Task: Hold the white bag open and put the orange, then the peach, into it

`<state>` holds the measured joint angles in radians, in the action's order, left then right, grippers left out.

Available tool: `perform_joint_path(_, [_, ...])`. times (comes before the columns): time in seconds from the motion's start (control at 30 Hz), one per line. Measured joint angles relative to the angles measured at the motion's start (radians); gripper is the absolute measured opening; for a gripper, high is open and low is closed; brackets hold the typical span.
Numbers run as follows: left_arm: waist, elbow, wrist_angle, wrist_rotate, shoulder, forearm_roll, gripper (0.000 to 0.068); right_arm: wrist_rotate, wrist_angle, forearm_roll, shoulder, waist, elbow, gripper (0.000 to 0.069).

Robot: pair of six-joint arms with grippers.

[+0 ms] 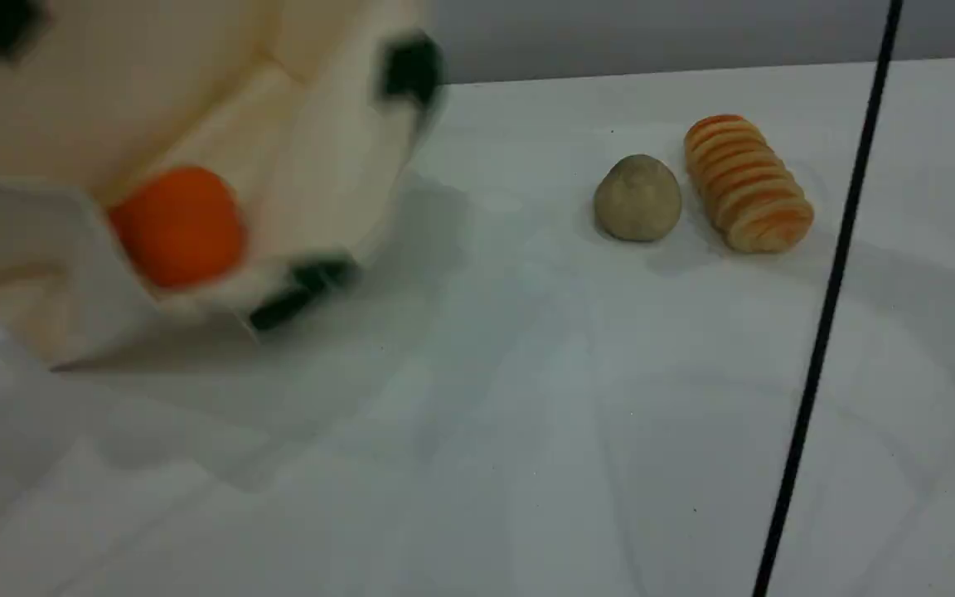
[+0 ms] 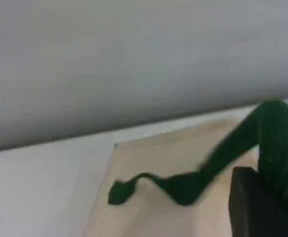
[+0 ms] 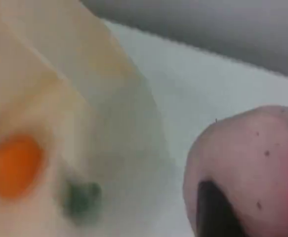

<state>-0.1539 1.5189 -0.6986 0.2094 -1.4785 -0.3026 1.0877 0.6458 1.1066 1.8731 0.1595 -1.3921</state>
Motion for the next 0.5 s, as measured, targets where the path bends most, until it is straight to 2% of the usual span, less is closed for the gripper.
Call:
perform_joint_path(0.17, [-0.078,0.000,0.005,0.000,-0.062,-0.004,0.0072,-0.033,0.091,0.022,-0.057,0.002,0.000,0.0298])
perform_joint_path(0.23, [-0.100,0.000,0.005,0.007,-0.081,-0.029,0.0072,-0.046,0.136,0.019,-0.056,0.002,0.000,0.0298])
perform_joint_path(0.37, [-0.138,0.000,0.005,0.054,-0.101,-0.076,0.0072,-0.049,0.215,0.019,-0.056,0.022,0.000,0.0298])
perform_joint_path(0.5, [-0.160,0.000,0.001,0.075,-0.106,-0.104,0.0072,-0.049,0.232,0.006,-0.056,0.042,0.000,0.0298])
